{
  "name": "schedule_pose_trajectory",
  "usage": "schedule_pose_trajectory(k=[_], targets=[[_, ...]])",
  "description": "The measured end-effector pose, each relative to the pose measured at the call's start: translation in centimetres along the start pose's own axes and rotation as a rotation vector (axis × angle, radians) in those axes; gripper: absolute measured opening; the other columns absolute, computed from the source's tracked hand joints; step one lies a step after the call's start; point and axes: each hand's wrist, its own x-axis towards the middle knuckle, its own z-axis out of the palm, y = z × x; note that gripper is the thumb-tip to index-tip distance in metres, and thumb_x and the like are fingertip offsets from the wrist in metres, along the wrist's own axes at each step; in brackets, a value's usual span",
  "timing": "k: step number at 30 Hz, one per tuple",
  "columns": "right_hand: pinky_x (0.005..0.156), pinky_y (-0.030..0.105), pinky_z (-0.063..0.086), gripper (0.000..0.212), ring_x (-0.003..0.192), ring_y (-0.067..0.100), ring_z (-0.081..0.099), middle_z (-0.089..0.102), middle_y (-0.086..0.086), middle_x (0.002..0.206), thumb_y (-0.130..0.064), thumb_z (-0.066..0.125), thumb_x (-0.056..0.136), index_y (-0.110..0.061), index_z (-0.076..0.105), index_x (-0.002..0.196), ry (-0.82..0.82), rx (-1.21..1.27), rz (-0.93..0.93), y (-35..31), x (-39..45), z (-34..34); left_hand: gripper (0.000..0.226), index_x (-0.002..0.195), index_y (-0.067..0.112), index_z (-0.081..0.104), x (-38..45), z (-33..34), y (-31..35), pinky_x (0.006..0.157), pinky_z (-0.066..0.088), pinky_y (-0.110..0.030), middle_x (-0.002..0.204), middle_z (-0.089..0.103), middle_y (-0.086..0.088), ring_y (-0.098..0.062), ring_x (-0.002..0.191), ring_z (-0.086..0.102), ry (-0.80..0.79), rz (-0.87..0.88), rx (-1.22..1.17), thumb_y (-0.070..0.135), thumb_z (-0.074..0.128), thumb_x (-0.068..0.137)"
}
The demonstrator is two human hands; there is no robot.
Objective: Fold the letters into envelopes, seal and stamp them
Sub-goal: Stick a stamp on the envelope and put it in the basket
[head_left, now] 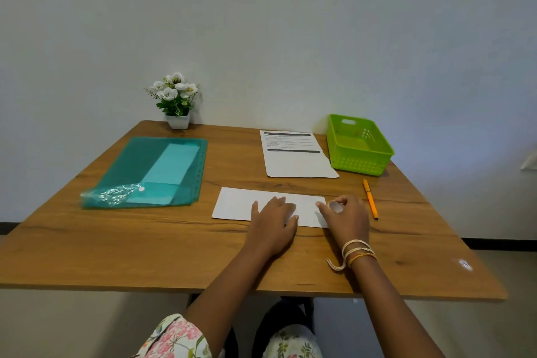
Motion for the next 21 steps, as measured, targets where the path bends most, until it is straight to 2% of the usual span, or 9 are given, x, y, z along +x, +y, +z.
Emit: schedule_pose_trajectory(k=[3, 5, 8, 11, 13, 17, 19, 21], targets=[[0.068, 0.027, 0.050, 0.037, 0.082, 0.014, 0.062, 0.068, -0.002, 0.086, -0.046, 0.079, 0.070, -0.015, 0.069, 0.087, -0.121, 0.299, 0.076, -2.6, -0.3, 0.3, 0.036, 0.132, 0.029, 0.054, -0.2, -0.3, -0.1, 0.116, 0.028, -0.043, 0.139, 0.054, 0.006, -0.014, 0.129, 0.046, 0.088, -0.034, -0.285, 0.035, 0.049, 0.097], [0.062, 0.025, 0.050, 0.030, 0.076, 0.016, 0.065, 0.070, 0.002, 0.079, -0.040, 0.078, 0.074, -0.012, 0.072, 0.084, -0.292, 0.464, 0.106, -4.4, -0.5, 0.4, 0.037, 0.132, 0.028, 0.056, -0.4, -0.5, -0.1, 0.104, 0.045, -0.039, 0.133, 0.059, 0.005, -0.013, 0.122, 0.053, 0.119, -0.075, -0.488, 0.032, 0.054, 0.095], [0.059, 0.026, 0.051, 0.026, 0.070, 0.017, 0.064, 0.070, 0.006, 0.073, -0.034, 0.074, 0.080, -0.008, 0.073, 0.080, -0.427, 0.575, 0.136, -6.1, -1.1, 1.3, 0.028, 0.121, 0.024, 0.066, -0.4, -0.9, -0.2, 0.089, 0.056, -0.032, 0.114, 0.069, 0.005, -0.008, 0.103, 0.063, 0.153, -0.111, -0.678, 0.027, 0.057, 0.094], [0.061, 0.033, 0.056, 0.036, 0.066, 0.017, 0.062, 0.068, 0.008, 0.069, -0.038, 0.072, 0.081, -0.002, 0.071, 0.076, -0.404, 0.542, 0.110, -6.7, -1.5, 2.4, 0.018, 0.104, 0.019, 0.074, -0.2, -1.4, -0.6, 0.077, 0.058, -0.029, 0.091, 0.073, 0.005, -0.008, 0.085, 0.067, 0.208, -0.150, -0.702, 0.020, 0.059, 0.093], [0.061, 0.037, 0.058, 0.042, 0.065, 0.019, 0.064, 0.068, 0.011, 0.069, -0.042, 0.067, 0.084, -0.002, 0.070, 0.073, -0.394, 0.558, 0.107, -6.9, -1.7, 2.8, 0.019, 0.103, 0.017, 0.075, -0.1, -1.4, -0.9, 0.077, 0.059, -0.030, 0.091, 0.074, 0.003, -0.008, 0.085, 0.069, 0.234, -0.191, -0.733, 0.018, 0.061, 0.092], [0.056, 0.028, 0.054, 0.040, 0.069, 0.018, 0.067, 0.072, 0.009, 0.079, -0.035, 0.047, 0.098, -0.010, 0.071, 0.078, -0.419, 0.644, 0.176, -6.9, -1.7, 2.3, 0.019, 0.105, 0.016, 0.074, 0.0, -1.4, -0.9, 0.076, 0.058, -0.026, 0.095, 0.074, 0.002, -0.008, 0.088, 0.068, 0.250, -0.236, -0.782, 0.016, 0.063, 0.091], [0.065, 0.030, 0.054, 0.038, 0.077, 0.024, 0.068, 0.073, 0.011, 0.084, -0.027, 0.044, 0.100, -0.008, 0.072, 0.082, -0.444, 0.673, 0.165, -6.5, -1.5, 2.1, 0.019, 0.105, 0.016, 0.074, 0.0, -1.4, -1.0, 0.073, 0.057, -0.023, 0.095, 0.074, 0.002, -0.008, 0.087, 0.067, 0.257, -0.243, -0.781, 0.016, 0.064, 0.090], [0.079, 0.039, 0.055, 0.035, 0.089, 0.028, 0.068, 0.073, 0.011, 0.092, -0.023, 0.045, 0.099, -0.008, 0.074, 0.086, -0.450, 0.661, 0.131, -5.9, -1.5, 1.9, 0.019, 0.106, 0.016, 0.074, 0.1, -1.4, -1.0, 0.072, 0.056, -0.020, 0.095, 0.073, 0.003, -0.006, 0.088, 0.067, 0.254, -0.242, -0.779, 0.016, 0.064, 0.090]])
